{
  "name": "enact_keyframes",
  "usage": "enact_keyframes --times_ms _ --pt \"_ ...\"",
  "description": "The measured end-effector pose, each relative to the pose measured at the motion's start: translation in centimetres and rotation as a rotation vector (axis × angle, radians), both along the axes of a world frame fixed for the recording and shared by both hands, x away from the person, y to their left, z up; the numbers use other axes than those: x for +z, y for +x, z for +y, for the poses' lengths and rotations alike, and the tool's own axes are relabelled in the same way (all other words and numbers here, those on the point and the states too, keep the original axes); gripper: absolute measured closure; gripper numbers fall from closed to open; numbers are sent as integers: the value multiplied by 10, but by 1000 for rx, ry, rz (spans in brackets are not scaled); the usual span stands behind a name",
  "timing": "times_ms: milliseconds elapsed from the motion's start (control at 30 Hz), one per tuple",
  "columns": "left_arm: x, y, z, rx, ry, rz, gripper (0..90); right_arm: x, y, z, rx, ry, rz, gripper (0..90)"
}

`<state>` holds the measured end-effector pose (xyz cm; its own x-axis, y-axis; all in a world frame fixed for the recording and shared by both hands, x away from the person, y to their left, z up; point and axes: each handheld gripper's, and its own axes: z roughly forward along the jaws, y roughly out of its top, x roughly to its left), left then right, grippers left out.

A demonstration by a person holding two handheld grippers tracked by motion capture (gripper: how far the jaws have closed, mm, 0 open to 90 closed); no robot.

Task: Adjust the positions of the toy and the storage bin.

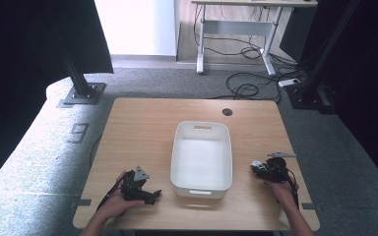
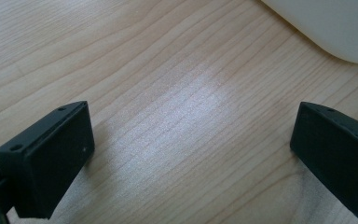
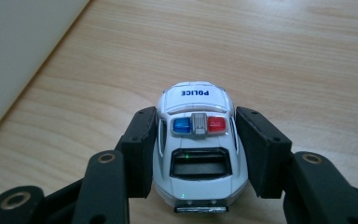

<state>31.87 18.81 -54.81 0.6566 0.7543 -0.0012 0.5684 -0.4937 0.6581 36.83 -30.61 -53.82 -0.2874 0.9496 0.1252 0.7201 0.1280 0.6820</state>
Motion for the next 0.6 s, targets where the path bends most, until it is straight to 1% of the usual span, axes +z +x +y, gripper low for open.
enact_keyframes --times_ms 67,267,400,467,567,600 --pt "0 0 0 0 0 0 0 0 -4 2 4 10 7 498" --pt "0 0 0 0 0 0 0 1 -16 12 -6 -7 13 497" --pt "0 0 0 0 0 0 0 1 -24 18 -2 -14 16 497" --pt "0 0 0 1 -1 1 0 1 -27 21 4 -19 18 497" --pt "0 0 0 0 -1 1 0 2 -29 24 0 -17 23 497" --pt "0 0 0 0 -1 1 0 2 -32 27 -3 -24 26 496"
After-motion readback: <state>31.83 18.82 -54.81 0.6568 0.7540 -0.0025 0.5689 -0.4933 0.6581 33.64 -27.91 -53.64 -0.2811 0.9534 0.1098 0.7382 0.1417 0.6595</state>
